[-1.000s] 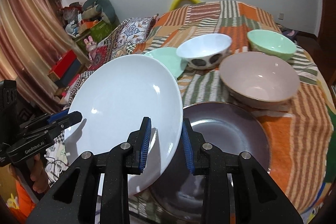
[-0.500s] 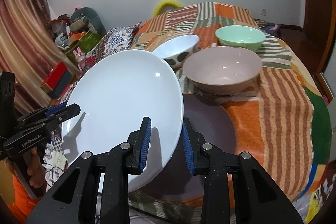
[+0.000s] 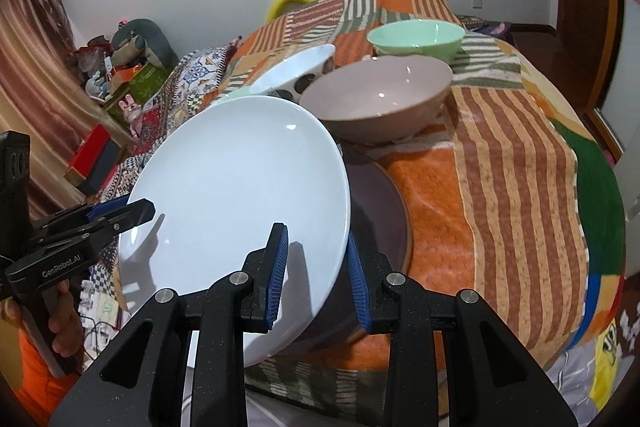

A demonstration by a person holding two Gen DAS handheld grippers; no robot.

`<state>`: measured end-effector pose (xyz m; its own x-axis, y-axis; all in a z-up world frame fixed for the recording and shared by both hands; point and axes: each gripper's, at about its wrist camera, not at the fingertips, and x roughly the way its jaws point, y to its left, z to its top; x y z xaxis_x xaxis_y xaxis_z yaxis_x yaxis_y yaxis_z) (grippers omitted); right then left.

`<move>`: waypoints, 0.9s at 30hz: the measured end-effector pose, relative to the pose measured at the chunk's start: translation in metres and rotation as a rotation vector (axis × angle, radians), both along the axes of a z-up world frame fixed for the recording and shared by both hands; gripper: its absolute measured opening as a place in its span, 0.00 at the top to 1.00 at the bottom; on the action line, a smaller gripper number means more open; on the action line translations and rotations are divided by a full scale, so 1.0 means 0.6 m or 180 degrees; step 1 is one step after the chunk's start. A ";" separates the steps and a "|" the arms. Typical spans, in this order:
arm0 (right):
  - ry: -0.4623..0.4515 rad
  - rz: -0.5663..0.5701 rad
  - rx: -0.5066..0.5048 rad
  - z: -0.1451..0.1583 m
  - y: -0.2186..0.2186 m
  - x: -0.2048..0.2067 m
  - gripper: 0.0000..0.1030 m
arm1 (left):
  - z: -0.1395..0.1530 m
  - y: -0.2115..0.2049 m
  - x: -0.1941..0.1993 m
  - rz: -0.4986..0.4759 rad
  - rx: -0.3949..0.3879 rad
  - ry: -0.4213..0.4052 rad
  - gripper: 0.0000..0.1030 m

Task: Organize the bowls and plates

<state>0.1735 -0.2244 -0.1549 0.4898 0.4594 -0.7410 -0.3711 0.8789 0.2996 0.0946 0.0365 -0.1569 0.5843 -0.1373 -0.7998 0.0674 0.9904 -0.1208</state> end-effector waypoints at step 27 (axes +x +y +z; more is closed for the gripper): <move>0.0273 -0.0131 0.0039 -0.040 -0.030 0.009 0.71 | -0.086 -0.042 0.048 -0.0101 0.0081 0.0688 0.65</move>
<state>0.1787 -0.2426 -0.1790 0.4435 0.4495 -0.7754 -0.3071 0.8890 0.3397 0.1235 0.0115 -0.2084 0.3945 -0.1310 -0.9095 0.0739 0.9911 -0.1107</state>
